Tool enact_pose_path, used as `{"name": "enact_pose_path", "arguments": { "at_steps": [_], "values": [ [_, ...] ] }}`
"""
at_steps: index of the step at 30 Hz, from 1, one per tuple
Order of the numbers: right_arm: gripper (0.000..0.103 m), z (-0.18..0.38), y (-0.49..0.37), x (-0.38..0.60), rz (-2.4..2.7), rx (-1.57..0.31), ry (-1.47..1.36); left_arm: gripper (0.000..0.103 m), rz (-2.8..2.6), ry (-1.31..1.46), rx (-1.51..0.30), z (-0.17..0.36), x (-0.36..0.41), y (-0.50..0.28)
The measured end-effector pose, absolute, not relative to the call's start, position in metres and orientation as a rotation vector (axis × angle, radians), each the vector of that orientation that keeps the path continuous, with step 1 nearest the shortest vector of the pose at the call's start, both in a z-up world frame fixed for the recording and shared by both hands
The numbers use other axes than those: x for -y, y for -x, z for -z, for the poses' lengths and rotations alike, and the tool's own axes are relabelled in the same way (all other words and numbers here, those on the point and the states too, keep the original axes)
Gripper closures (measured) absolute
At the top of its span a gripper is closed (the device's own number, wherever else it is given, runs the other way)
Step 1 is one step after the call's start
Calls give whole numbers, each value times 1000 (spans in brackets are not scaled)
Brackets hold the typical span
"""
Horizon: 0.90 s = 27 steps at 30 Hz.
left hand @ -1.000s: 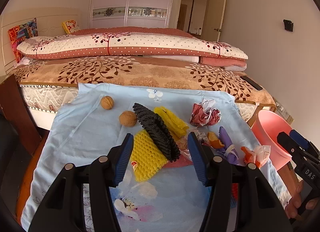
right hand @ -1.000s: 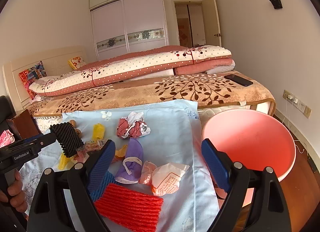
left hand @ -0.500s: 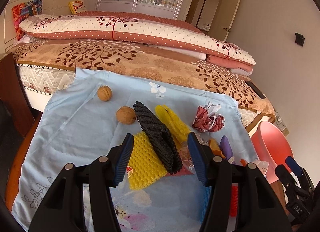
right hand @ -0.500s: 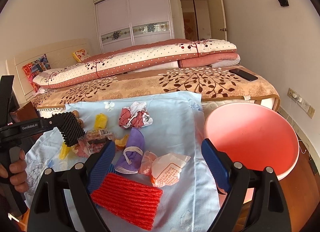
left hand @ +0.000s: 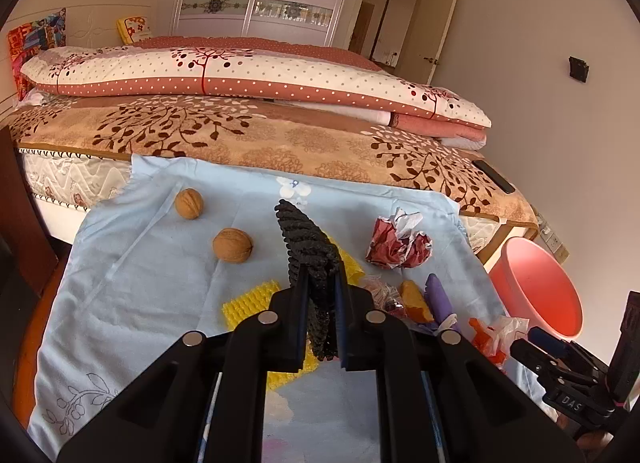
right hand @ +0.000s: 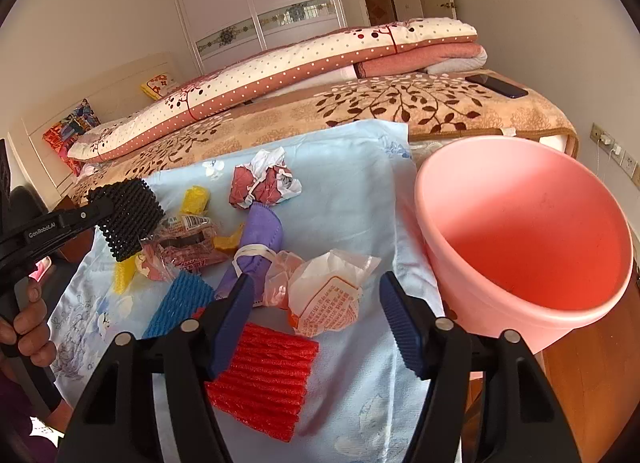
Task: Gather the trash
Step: 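Grasp the black mesh sleeve with the left tool while the right tool grasps the white printed bag, then carry both items over the pink bucket and open both tools to drop them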
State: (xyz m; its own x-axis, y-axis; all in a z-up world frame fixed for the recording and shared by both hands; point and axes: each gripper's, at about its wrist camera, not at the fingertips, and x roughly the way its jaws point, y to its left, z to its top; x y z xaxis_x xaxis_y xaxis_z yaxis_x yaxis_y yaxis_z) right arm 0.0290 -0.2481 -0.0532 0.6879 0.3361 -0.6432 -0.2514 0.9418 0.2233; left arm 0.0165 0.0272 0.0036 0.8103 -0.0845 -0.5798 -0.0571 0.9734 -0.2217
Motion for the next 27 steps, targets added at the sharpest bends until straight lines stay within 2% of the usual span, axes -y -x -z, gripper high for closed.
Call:
{"name": "enact_pose_path", "arguments": {
  "at_steps": [3,5,8,18,27],
  "values": [
    [55,59,-33,248,-326,-781,-121,92,36,235,-609,-9,-24,-14],
    [66,63,-35,249,-327,-804,-128,92,49,237,-593,-13,-22,-12],
    [71,64,-35,250,-340,-808,-143,92,60,234,-568,-20,-20,-10],
    [72,39,-24,255,-364,-706,-150,92,121,232,-499,-48,-8,-6],
    [72,13,-18,289,-274,-606,-165,92,280,229,-474,-63,40,-19]
  ]
}}
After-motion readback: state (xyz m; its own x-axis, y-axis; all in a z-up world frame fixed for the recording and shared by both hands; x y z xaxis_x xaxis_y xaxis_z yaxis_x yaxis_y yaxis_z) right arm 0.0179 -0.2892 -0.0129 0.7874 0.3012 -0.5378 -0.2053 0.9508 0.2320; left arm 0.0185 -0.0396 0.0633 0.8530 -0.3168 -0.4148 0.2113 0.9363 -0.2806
